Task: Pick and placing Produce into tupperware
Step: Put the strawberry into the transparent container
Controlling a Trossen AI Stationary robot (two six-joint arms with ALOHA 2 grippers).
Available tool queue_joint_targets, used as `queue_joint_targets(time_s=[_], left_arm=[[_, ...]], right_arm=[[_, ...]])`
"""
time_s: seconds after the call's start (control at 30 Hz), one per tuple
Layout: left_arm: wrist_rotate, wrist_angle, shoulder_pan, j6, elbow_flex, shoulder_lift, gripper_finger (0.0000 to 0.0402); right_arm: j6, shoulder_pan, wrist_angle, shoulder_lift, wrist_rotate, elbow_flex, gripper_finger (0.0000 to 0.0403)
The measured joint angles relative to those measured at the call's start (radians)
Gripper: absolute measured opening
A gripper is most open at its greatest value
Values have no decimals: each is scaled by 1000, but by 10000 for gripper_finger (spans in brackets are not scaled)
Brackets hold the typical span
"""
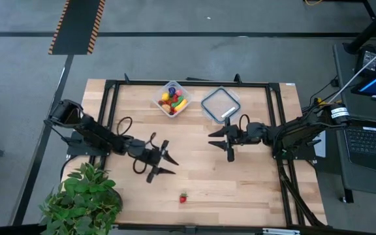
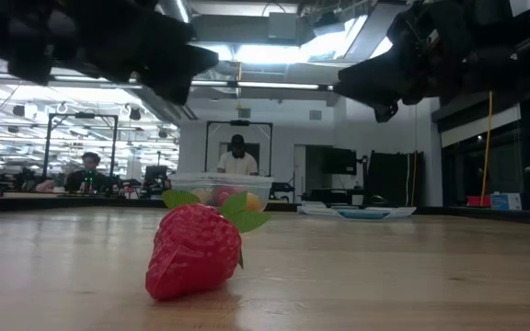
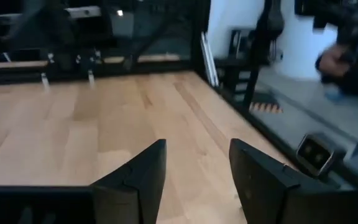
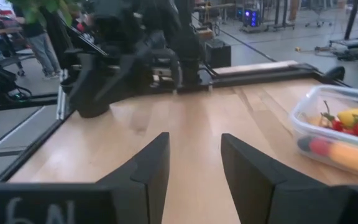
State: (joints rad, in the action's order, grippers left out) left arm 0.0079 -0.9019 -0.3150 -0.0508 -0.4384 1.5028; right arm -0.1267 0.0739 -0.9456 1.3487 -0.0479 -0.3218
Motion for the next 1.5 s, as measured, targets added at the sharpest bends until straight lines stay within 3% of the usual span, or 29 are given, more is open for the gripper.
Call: queue_joint_targets(time_s=[0.13, 0.3, 0.43, 0.67, 0.97, 1.1, 1.33, 1.5], left_arm=[[-96, -58, -32, -108, 23, 0, 169], [-228, 89, -88, -158, -42, 0, 169], [-269, 293, -121, -180, -141, 0, 169], [-375, 789, -159, -392, -366, 0, 169], [-524, 845, -302, -426, -499, 43, 169], [-532, 896, -317, -471, -578, 119, 169], [-437, 1008, -287, -504, -751, 261, 169], [-424, 1104, -308, -591, -856, 346, 169]], right_arm=[[1, 17, -20, 0, 1, -1, 145], [-1, 28, -24, 0, 0, -1, 145], [-2, 53, -23, 0, 0, -1, 145], [-48, 114, -21, 0, 0, -1, 145], [-77, 162, 9, 0, 0, -2, 145], [-77, 182, 7, 0, 0, -2, 145], [-104, 237, 9, 0, 0, -2, 145], [-140, 276, 23, 0, -1, -2, 145]])
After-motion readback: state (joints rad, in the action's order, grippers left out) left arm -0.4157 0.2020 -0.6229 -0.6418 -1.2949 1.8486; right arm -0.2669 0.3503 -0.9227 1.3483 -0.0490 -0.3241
